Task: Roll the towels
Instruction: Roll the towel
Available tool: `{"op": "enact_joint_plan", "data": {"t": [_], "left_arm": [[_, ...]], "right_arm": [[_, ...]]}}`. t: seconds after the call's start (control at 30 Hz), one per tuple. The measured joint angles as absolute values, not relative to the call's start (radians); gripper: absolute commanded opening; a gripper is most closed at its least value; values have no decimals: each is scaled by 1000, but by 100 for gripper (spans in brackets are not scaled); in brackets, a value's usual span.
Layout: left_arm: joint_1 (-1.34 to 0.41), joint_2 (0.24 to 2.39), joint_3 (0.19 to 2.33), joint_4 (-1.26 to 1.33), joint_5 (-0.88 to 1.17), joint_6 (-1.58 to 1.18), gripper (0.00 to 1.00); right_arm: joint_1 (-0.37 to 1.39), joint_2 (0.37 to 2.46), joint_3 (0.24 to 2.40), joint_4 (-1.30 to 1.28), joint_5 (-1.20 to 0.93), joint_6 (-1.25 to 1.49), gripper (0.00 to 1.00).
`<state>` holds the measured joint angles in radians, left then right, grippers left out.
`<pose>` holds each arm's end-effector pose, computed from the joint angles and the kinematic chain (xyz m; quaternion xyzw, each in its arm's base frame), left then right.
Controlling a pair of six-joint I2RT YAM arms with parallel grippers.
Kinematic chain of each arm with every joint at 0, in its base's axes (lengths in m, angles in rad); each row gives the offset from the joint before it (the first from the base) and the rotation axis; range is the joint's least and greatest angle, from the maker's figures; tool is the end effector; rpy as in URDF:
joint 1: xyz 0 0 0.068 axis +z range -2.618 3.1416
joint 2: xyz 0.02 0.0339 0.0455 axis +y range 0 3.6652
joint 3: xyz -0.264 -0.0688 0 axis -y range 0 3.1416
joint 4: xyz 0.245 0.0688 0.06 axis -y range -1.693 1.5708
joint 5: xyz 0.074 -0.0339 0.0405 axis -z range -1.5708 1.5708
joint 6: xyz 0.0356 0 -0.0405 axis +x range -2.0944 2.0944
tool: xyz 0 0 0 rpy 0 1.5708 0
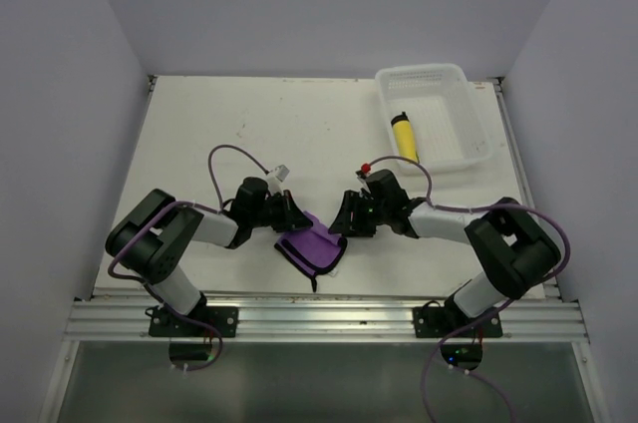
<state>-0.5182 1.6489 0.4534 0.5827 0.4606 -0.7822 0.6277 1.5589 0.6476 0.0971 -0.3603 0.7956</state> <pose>0.2292 -0.1489 0.1098 -0.0094 0.8704 -0.4329 0.2345 0.2258 0.1793 0.1426 0.0107 0.9166 0.3634 0.1664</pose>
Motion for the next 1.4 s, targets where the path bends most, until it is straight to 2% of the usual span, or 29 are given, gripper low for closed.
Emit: {"op": "enact_joint_plan", "data": {"t": [0.8,0.9,0.93,1.03,1.27,1.37,1.4], "left_arm": [[-518,1646,451,582,457,-782,0],[-518,1643,451,577,456,-782,0],[-518,1642,451,575,455,-782,0],[-518,1638,450,571,453,-782,0],[-518,1627,447,559,444,-781,0],[-518,1626,447,558,443,-781,0],[-518,1625,447,557,443,-781,0]], "right_arm": [[674,1566,579,219,-420,852,55],[684,1566,578,219,-418,847,50],[687,1566,575,220,-418,844,44],[689,1567,563,224,-413,838,37],[690,1583,561,248,-416,831,32],[696,1584,560,247,-410,818,20],[701,1584,561,247,-405,812,12]]}}
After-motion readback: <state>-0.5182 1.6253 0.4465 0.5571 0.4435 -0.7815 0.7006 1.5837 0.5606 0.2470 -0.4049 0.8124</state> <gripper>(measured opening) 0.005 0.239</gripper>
